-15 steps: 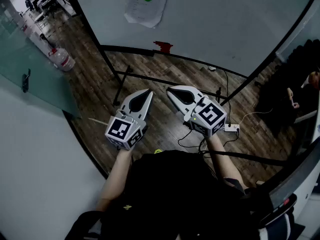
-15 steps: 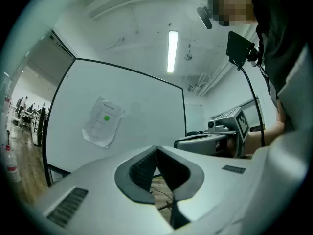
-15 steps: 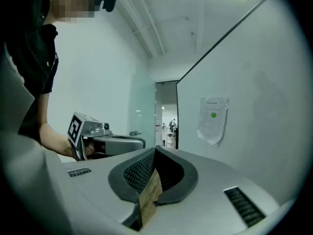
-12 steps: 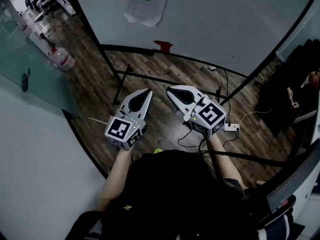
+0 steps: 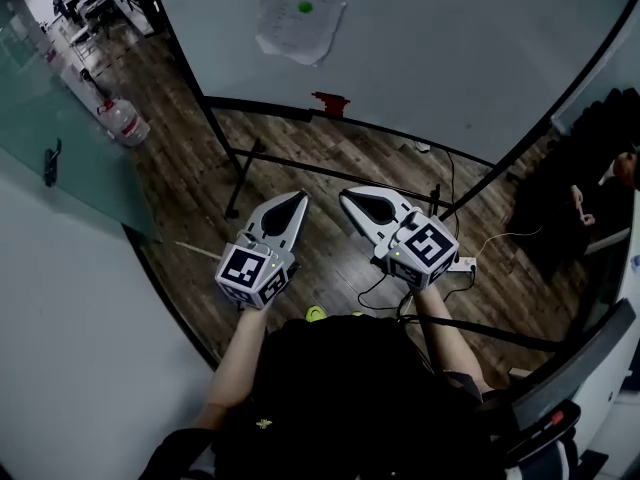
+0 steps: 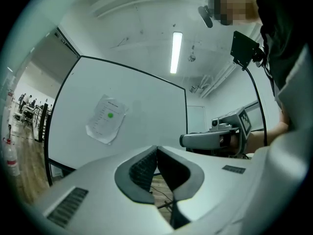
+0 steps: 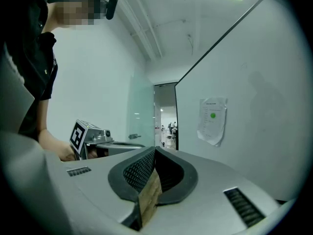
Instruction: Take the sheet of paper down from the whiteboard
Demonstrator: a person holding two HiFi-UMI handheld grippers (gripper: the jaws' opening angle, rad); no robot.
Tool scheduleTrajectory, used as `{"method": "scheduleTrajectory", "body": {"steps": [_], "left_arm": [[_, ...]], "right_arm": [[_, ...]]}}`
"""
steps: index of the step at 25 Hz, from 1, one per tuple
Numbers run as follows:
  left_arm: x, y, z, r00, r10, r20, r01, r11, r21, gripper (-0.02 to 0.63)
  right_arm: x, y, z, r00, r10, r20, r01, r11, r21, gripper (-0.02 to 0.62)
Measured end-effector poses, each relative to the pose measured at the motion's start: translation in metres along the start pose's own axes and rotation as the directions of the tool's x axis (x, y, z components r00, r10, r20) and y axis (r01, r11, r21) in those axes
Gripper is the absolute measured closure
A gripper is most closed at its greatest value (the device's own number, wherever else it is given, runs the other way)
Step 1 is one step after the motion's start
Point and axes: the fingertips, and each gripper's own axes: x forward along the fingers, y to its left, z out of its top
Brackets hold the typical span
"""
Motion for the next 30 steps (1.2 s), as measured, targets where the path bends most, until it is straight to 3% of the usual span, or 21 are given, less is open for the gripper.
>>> {"method": "scheduleTrajectory", "body": {"steps": [23, 30], "left_arm": [[-0.016, 0.019, -0.007, 0.999, -0.031, -0.007, 0.031, 0.999, -0.010, 0.584], [-0.011, 0.024, -0.011, 1.000, -0.016, -0.017, 0.016, 1.000, -0.006, 0.584]], "right_arm": [[0.014, 0.006, -0.014, 0.996, -0.091, -0.012, 0.091, 0.996, -0.008, 0.592], [0.022, 0.005, -0.022, 0.998, -0.049, -0.031, 0.050, 0.999, 0.013, 0.592]]}}
